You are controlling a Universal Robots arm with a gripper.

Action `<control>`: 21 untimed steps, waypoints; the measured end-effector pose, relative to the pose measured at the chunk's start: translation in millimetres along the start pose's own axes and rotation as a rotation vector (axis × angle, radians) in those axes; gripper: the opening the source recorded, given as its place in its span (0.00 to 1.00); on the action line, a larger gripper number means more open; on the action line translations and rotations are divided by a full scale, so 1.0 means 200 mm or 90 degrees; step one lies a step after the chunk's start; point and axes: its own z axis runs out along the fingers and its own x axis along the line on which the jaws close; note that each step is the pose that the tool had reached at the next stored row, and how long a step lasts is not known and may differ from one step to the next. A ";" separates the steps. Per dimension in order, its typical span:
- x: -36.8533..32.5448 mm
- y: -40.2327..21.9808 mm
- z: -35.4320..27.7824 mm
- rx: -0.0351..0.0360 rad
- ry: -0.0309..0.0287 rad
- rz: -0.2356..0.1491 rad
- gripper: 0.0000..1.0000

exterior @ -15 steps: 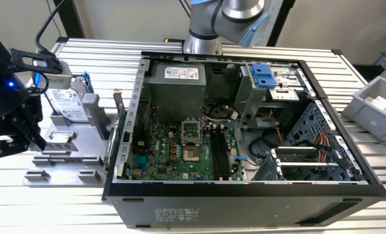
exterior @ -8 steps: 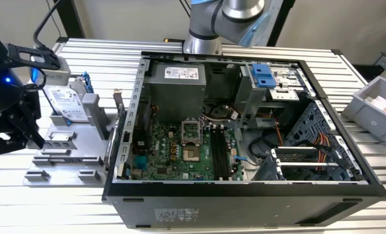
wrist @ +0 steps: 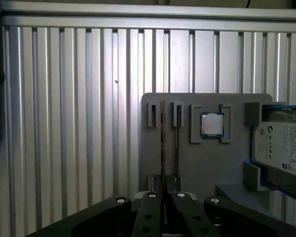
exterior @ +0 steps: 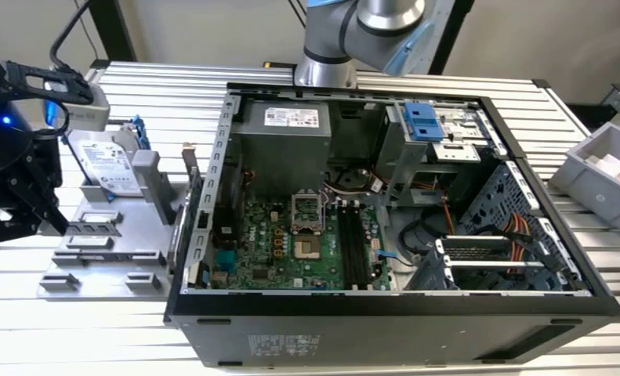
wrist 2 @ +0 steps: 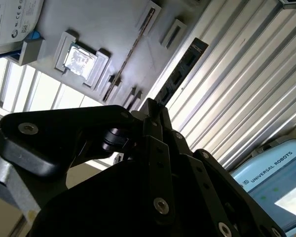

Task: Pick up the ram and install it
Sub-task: 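Pick up the ram and move it above insertion slot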

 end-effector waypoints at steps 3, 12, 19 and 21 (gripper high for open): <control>-0.001 0.000 -0.014 0.0000 0.0004 0.000 0.00; -0.003 0.001 -0.056 0.0000 0.0014 0.000 0.00; -0.004 0.002 -0.085 0.0001 0.0021 0.000 0.00; -0.005 0.002 -0.094 0.0000 0.0024 0.000 0.00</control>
